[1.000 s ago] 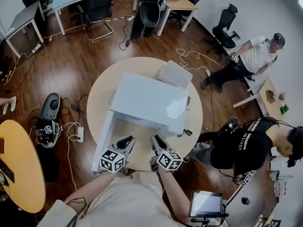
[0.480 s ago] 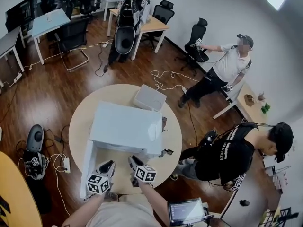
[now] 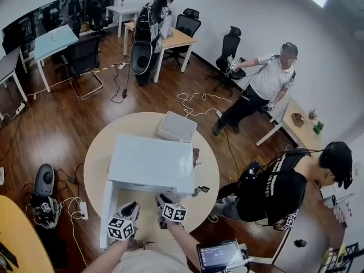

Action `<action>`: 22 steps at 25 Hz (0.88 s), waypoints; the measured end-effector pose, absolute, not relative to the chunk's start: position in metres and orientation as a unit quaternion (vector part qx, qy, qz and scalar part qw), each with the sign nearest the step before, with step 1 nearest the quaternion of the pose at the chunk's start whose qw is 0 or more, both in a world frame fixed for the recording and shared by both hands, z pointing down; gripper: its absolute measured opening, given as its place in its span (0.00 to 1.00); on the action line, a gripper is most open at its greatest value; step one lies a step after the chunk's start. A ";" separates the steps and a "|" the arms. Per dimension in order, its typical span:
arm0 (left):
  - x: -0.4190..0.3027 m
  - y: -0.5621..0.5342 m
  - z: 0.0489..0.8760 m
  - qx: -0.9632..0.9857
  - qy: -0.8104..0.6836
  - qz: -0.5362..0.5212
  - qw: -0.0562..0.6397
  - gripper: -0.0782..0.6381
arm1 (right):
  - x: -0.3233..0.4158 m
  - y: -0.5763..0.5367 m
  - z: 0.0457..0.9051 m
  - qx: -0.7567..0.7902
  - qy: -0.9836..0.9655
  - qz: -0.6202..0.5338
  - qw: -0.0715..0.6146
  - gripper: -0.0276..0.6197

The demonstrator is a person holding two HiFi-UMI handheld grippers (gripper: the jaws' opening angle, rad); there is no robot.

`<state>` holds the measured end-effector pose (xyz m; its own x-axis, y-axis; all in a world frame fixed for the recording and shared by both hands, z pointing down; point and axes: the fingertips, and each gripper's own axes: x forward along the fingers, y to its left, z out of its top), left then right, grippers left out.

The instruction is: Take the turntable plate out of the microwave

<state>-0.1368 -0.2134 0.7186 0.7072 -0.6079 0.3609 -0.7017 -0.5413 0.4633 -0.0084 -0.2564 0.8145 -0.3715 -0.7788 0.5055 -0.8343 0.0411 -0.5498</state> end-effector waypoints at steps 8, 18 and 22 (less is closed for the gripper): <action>-0.139 -0.212 0.725 0.876 -0.368 0.085 0.301 0.15 | -0.008 -0.265 0.837 0.567 -0.706 0.423 0.033 0.20; -0.136 -0.210 0.721 0.877 -0.365 0.091 0.298 0.15 | -0.006 -0.279 0.860 0.585 -0.672 0.453 0.026 0.20; -0.137 -0.209 0.725 0.876 -0.365 0.094 0.300 0.15 | -0.005 -0.287 0.874 0.591 -0.660 0.464 0.020 0.20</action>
<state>-0.1371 -0.2091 0.7250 0.7152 -0.5840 0.3839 -0.6968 -0.5534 0.4563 -0.0047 -0.2873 0.8737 -0.3002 -0.7615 0.5744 -0.7985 -0.1287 -0.5881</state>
